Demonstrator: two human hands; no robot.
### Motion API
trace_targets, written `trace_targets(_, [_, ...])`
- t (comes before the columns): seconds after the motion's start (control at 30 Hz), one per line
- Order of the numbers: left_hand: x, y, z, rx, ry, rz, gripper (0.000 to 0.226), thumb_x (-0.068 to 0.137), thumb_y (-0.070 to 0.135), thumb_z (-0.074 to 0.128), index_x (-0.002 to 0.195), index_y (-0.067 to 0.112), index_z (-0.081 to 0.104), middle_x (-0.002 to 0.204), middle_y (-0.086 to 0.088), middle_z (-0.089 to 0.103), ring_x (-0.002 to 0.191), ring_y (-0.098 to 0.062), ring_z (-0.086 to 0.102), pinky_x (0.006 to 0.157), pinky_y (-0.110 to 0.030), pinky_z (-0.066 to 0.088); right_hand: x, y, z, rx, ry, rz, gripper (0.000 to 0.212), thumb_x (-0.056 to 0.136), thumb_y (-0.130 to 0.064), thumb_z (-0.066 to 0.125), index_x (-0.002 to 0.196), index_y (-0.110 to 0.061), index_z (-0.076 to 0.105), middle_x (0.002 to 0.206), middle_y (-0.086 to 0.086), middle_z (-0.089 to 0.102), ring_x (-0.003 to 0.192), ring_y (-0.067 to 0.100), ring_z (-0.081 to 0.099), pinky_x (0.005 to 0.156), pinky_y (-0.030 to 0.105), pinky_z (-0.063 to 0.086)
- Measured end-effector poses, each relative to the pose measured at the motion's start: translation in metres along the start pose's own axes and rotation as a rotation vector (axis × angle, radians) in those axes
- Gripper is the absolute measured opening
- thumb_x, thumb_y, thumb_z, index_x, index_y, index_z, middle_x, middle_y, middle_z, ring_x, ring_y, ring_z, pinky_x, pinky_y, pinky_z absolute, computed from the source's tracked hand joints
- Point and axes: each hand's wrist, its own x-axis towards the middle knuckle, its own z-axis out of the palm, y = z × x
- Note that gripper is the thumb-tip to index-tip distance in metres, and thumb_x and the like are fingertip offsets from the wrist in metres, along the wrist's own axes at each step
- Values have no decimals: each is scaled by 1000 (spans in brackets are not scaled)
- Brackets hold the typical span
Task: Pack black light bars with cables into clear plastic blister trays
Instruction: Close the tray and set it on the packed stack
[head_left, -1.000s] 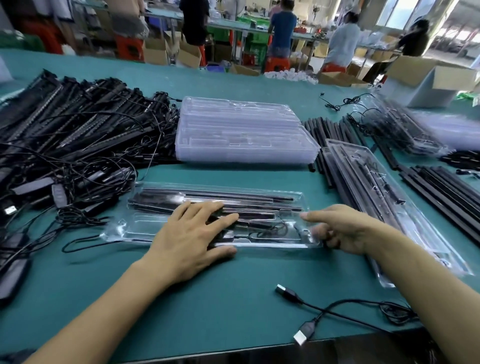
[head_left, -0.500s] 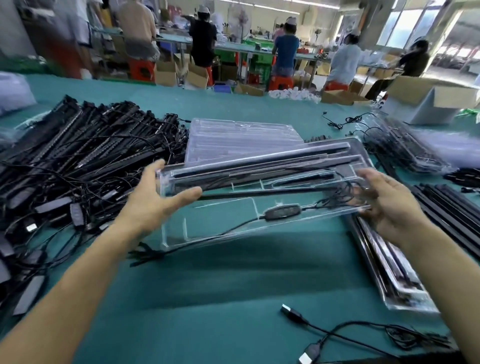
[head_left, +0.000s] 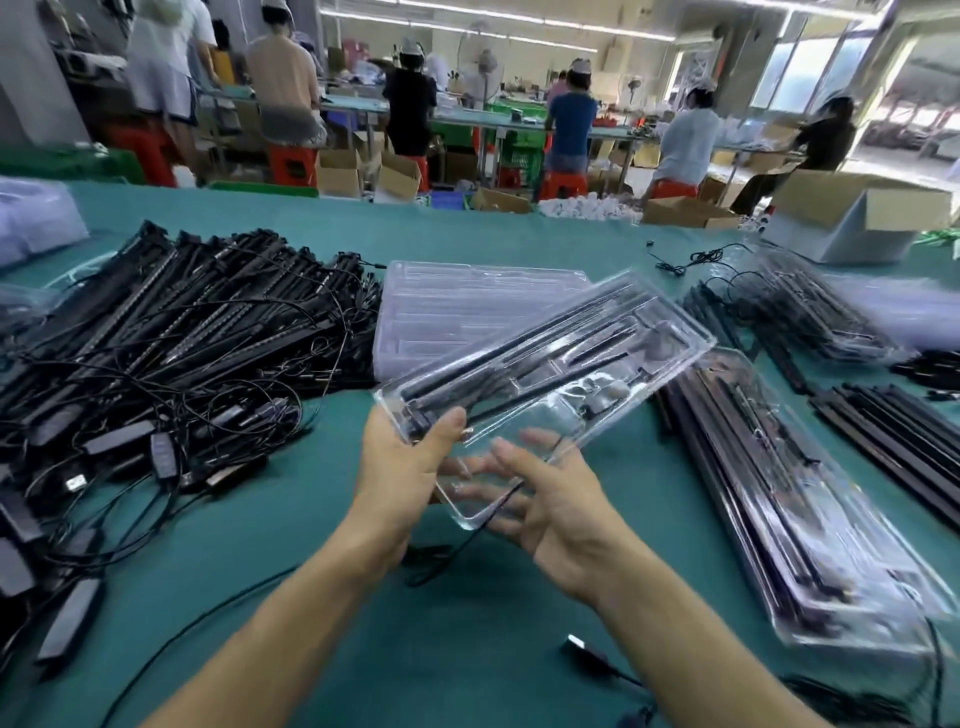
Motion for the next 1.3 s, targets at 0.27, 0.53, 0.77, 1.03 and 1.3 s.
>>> trace_targets(0.27, [-34, -9, -24, 560, -465, -85, 50, 77, 38, 83, 120, 32, 58, 89, 1, 73, 68, -13, 72, 64, -27, 56, 9, -14, -3, 194, 84, -189, 46, 83, -5, 67, 116, -22, 39, 79, 10, 66, 80, 36, 72, 63, 41, 59])
trace_targets(0.53, [-28, -6, -26, 652, -410, 309, 54, 93, 54, 52, 50, 23, 54, 45, 9, 38, 44, -5, 36, 48, -19, 31, 0, -23, -24, 244, 80, -191, 44, 87, -11, 65, 121, -16, 38, 80, 9, 65, 79, 32, 73, 62, 35, 58])
trace_targets(0.77, [-20, -5, -5, 500, -180, 479, 45, 97, 42, 49, 55, 26, 49, 49, 8, 46, 47, -3, 41, 49, -15, 32, 2, -18, -26, 277, 103, -160, 32, 92, -5, 60, 111, -21, 40, 78, 11, 63, 67, 26, 69, 57, 33, 57])
trace_targets(1.03, [-12, -16, 2, 466, -187, 210, 30, 102, 23, 52, 73, 20, 60, 53, 13, 51, 45, -7, 53, 55, -33, 52, 3, -18, -28, 350, 157, -194, 39, 92, -8, 62, 116, -25, 35, 96, 15, 60, 87, 33, 71, 62, 41, 59])
trace_targets(1.3, [-13, -25, 9, 140, 9, 35, 34, 101, 28, 52, 70, 14, 59, 50, 8, 26, 46, -7, 20, 44, -18, 28, 3, -8, -28, 269, 189, -238, 56, 90, -4, 64, 138, 1, 37, 82, 13, 64, 73, 25, 69, 59, 31, 57])
